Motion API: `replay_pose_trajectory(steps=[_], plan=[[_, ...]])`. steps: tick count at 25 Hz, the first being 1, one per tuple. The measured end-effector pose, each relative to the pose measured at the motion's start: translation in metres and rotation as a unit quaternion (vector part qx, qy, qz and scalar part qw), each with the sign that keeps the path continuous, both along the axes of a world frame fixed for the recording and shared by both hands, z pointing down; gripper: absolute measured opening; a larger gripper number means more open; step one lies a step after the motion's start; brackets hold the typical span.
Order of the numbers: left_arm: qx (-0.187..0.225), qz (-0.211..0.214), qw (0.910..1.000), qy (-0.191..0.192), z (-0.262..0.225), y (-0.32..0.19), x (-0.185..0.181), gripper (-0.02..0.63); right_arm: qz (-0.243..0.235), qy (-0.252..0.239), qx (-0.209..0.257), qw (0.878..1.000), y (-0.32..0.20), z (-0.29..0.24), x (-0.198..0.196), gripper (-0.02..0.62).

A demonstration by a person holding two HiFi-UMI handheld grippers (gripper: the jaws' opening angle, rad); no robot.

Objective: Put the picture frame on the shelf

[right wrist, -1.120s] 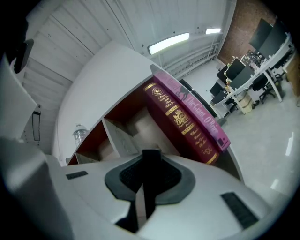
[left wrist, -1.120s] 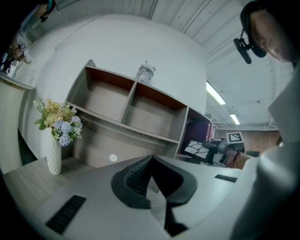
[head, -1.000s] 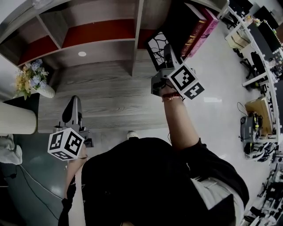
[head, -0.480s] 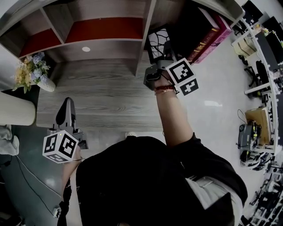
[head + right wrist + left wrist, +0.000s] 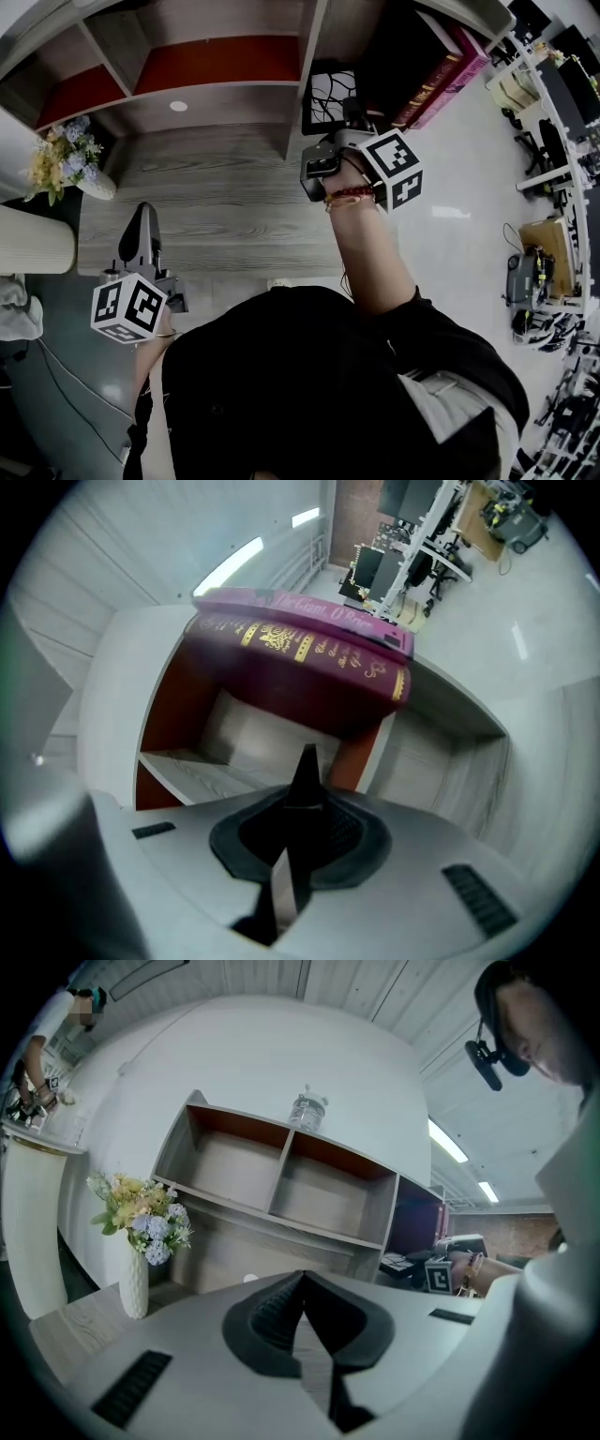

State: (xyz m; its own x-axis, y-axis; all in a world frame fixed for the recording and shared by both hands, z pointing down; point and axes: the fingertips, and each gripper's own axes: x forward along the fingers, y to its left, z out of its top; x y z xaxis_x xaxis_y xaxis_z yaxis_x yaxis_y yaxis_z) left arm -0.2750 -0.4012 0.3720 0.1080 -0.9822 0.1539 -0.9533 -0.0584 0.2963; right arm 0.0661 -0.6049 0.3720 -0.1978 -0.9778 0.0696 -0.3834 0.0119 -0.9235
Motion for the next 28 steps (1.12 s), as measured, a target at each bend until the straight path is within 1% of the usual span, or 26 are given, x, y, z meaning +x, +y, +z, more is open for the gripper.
replay_pose_trajectory(steps=[3,6,8,11,13,15,17,19,21,28], plan=[[0.0,0.003,1.0,0.003,0.002,-0.003,0.0,0.012,-0.01,-0.043,-0.03,0.999,0.003,0.01,-0.001,0.031],[0.001,0.012,0.9999,0.007,0.003,-0.008,0.007,0.012,-0.031,-0.087,-0.063,0.994,0.006,0.019,-0.003,0.014],[0.001,0.018,0.9998,0.009,0.004,-0.011,0.011,0.012,-0.043,-0.099,-0.076,0.991,0.007,0.023,-0.005,0.015],[0.001,0.025,0.9996,0.011,0.004,-0.015,0.016,0.012,-0.068,-0.084,-0.083,0.991,0.009,0.024,-0.009,0.032],[0.001,0.027,0.9996,0.013,0.005,-0.017,0.017,0.012,-0.088,-0.077,-0.086,0.989,0.009,0.024,-0.012,0.077],[0.002,0.028,0.9995,0.013,0.006,-0.019,0.02,0.012,-0.105,-0.067,-0.089,0.988,0.008,0.025,-0.014,0.08],[0.001,0.031,0.9994,0.013,0.007,-0.021,0.022,0.012,-0.12,-0.061,-0.093,0.987,0.006,0.026,-0.016,0.109],[0.0,0.034,0.9993,0.014,0.007,-0.022,0.024,0.012,-0.132,-0.059,-0.097,0.985,0.004,0.027,-0.019,0.151],[0.0,0.034,0.9993,0.014,0.007,-0.023,0.024,0.012,-0.14,-0.059,-0.097,0.984,0.001,0.026,-0.02,0.19],[0.0,0.029,0.9995,0.015,0.008,-0.025,0.021,0.012,-0.146,-0.061,-0.102,0.982,-0.01,0.025,-0.021,0.26]])
